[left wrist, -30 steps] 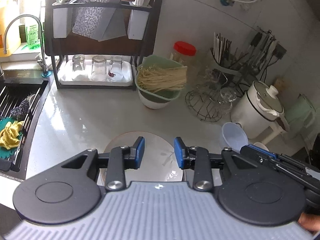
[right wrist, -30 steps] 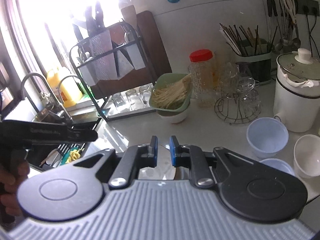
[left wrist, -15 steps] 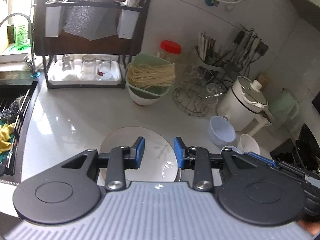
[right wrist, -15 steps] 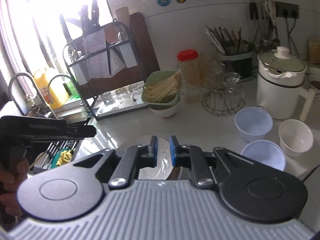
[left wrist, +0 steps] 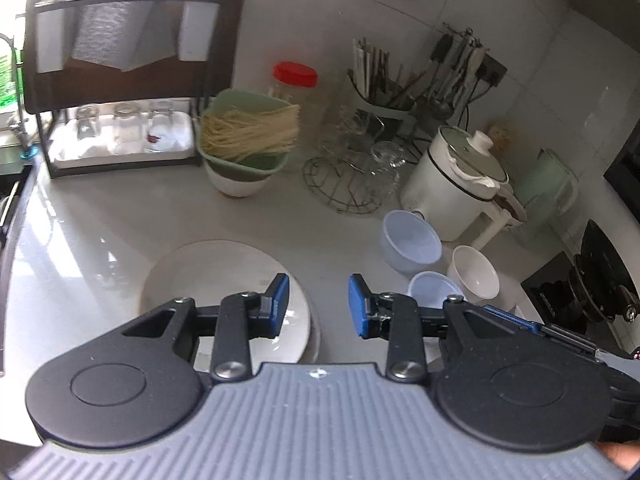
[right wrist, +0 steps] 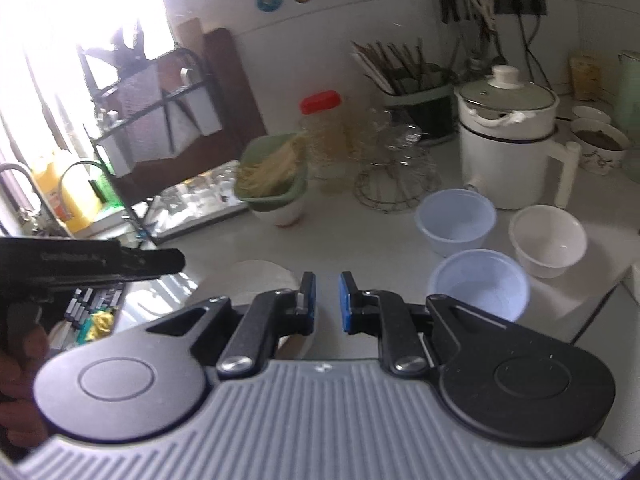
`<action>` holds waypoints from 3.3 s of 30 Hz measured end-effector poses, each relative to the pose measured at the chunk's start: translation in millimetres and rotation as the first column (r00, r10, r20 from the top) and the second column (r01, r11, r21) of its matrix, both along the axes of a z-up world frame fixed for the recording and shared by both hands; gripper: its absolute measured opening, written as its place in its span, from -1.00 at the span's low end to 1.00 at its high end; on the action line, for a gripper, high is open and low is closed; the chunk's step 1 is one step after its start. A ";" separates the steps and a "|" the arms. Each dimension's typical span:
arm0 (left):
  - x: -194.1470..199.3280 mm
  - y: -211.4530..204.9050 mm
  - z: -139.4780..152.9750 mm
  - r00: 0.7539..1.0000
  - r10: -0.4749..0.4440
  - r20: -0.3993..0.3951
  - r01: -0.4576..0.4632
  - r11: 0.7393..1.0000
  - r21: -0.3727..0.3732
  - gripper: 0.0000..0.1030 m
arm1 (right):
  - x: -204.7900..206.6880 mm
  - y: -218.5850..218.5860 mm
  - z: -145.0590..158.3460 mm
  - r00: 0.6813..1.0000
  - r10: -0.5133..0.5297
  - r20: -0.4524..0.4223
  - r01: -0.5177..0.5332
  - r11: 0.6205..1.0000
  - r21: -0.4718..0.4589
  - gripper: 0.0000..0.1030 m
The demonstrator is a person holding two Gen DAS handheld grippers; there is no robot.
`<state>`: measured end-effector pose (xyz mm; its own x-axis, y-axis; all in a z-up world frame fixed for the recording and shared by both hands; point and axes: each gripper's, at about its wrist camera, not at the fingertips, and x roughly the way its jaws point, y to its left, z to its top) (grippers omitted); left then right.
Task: Organize plates and bowls
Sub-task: 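Move both tools to the rim of a light blue plastic bowl, then close both grippers on the light blue bowl rim and lift it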
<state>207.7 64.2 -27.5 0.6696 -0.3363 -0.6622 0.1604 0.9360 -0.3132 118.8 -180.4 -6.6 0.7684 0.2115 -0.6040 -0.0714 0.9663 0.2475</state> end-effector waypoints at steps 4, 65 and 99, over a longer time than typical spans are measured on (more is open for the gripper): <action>18.1 -29.9 -11.1 0.999 -0.047 -0.026 0.046 0.999 -0.014 -0.27 | 6.2 -25.5 -7.4 0.999 -0.035 -0.009 0.035 0.999 -0.022 -0.70; 168.9 -200.5 -141.1 0.895 -0.281 -0.345 0.294 0.956 -0.016 -0.48 | 101.6 -158.5 -136.1 0.941 -0.172 -0.290 0.207 0.974 0.093 -0.79; 167.6 -130.0 -135.1 0.936 -0.018 -0.352 0.065 0.990 0.122 -0.46 | 154.7 -88.0 -130.6 0.954 0.107 -0.280 -0.073 0.989 0.129 -0.77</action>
